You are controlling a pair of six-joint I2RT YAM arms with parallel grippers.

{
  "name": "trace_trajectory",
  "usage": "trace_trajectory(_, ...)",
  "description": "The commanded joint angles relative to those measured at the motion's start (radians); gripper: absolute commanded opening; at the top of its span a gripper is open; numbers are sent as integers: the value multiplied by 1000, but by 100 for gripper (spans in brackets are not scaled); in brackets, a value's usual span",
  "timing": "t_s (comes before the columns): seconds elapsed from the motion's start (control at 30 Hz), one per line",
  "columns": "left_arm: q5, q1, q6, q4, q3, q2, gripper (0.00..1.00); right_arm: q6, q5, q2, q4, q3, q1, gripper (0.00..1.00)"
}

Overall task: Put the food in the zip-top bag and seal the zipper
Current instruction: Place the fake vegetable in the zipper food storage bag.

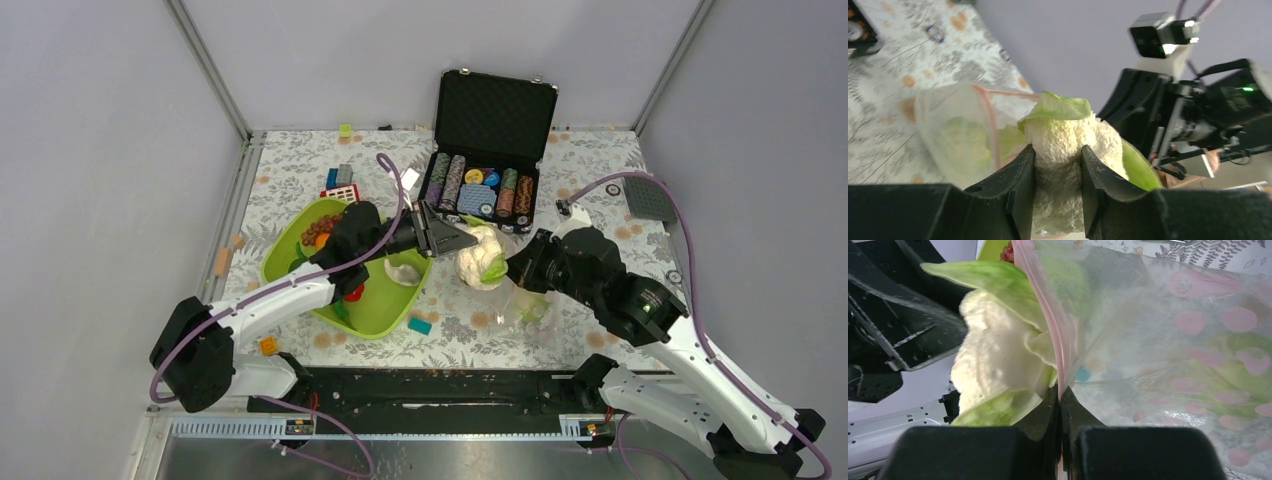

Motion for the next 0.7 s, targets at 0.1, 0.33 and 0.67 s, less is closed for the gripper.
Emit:
trace_trajectory(0.1,-271,-92,346,-542,167,-11,0,19,-52,-34,70,2,-5,0)
trace_trajectory(0.33,-457,-176,465,-711,243,3,0,20,-95,-29,115,13,-5,0)
trace_trajectory(0.67,-675,-291,606,-899,338,70,0,-35,-38,-54,63,101,-4,0)
